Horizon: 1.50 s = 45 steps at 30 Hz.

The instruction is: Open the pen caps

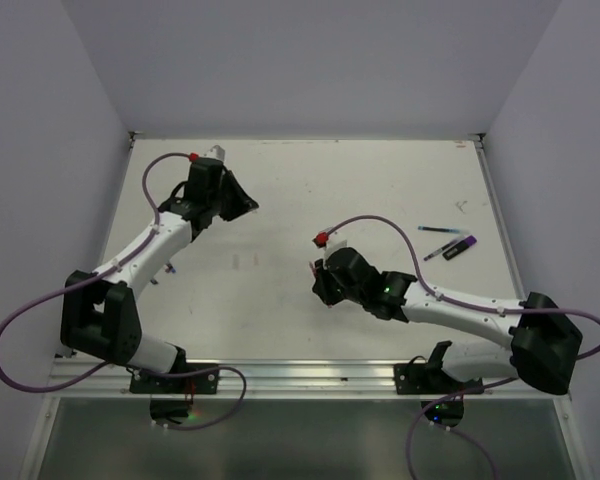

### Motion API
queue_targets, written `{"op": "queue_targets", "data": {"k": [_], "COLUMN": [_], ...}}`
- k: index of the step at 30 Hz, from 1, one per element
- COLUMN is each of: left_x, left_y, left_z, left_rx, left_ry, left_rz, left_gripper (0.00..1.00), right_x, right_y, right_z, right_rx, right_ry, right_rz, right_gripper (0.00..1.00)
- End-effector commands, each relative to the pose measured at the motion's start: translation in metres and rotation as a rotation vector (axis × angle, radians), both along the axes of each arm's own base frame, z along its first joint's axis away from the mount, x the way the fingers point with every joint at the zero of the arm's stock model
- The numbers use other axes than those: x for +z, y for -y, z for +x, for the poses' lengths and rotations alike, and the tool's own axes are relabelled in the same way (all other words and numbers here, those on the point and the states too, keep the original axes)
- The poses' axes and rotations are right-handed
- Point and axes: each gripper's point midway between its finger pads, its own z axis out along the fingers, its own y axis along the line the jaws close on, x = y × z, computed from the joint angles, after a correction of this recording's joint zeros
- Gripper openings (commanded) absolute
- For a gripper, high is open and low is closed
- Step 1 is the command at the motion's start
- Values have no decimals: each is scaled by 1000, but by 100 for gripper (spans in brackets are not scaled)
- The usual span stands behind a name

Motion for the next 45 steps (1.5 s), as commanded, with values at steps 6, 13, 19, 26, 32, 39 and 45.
{"op": "queue_targets", "data": {"k": [6, 13, 19, 26, 32, 39, 45], "left_x": [-65, -115, -137, -158, -163, -162, -163], "left_y": [-88, -108, -103, -98, -94, -92, -97], "left_z": [-50, -75, -72, -68, -66, -67, -72], "left_rx": [99, 124, 77, 42, 35, 38, 63], "left_ry": [-158, -270, -300, -330, -332, -331, -334], "left_rz": [479, 568, 577, 584, 566, 547, 558], "left_gripper": [0, 0, 0, 0, 7, 26, 34], "right_x": [7, -11, -35, -59, -70, -80, -76], "right_y": [75, 101, 108, 111, 111, 103, 102], "right_z": [77, 121, 137, 141, 144, 143, 145], "right_rx": [-364, -448, -468, -461, -458, -432, -433], "right_ry": [27, 19, -41, -89, -110, -146, -141], "right_rz": [-106, -154, -147, -143, -134, -104, -93], "right_gripper": [0, 0, 0, 6, 17, 25, 31]}}
